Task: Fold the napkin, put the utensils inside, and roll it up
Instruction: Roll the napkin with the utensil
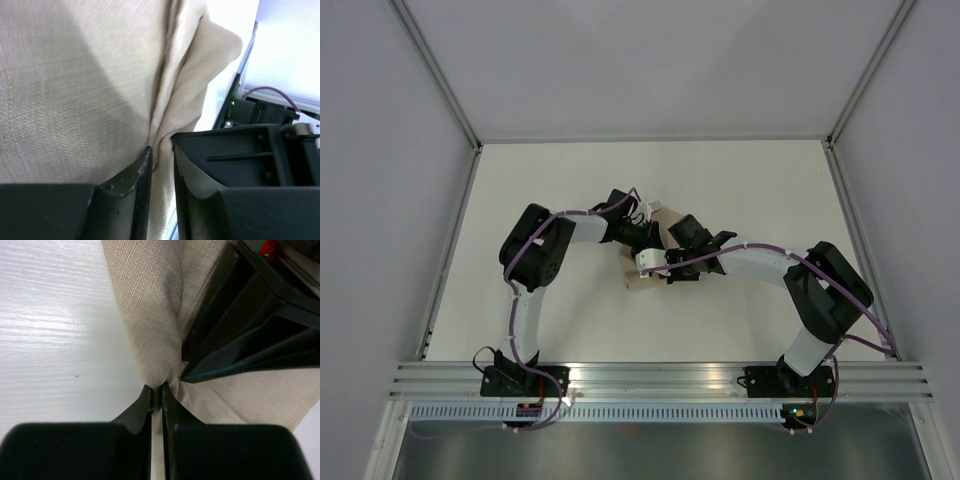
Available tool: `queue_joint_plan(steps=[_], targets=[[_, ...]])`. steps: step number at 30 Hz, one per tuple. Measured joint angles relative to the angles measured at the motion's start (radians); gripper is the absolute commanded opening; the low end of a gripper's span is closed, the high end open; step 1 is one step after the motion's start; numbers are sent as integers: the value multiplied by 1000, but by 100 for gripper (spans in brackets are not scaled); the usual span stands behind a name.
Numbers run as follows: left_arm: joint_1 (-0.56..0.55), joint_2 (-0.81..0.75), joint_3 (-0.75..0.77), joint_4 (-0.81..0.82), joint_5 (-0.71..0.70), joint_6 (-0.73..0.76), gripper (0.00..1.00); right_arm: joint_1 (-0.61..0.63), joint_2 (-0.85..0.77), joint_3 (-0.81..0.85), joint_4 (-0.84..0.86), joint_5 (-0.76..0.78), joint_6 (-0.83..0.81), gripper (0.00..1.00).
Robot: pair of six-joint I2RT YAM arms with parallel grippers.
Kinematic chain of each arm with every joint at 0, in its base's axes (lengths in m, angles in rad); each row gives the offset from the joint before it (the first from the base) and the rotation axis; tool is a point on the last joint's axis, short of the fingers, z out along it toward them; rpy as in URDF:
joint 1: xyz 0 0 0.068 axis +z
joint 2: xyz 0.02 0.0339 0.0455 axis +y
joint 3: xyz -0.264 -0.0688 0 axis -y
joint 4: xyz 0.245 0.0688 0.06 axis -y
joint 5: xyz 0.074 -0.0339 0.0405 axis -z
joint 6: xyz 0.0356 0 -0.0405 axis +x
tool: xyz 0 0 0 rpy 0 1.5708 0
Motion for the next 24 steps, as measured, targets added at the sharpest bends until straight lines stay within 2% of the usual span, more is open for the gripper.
queue_joint_plan(steps=[9,14,20,24], targets=[[14,-131,-1,20,-138,6,31,-2,3,6,-18,-35,2,1],[80,-247,-51,49,-266,-1,32,-3,54,85,-108,-72,8,0],[238,-535,-204,85,-518,-8,32,-23,135,201,-235,-153,18,1],[251,-773,-257,107,-700,8,32,-40,198,287,-333,-210,26,0]])
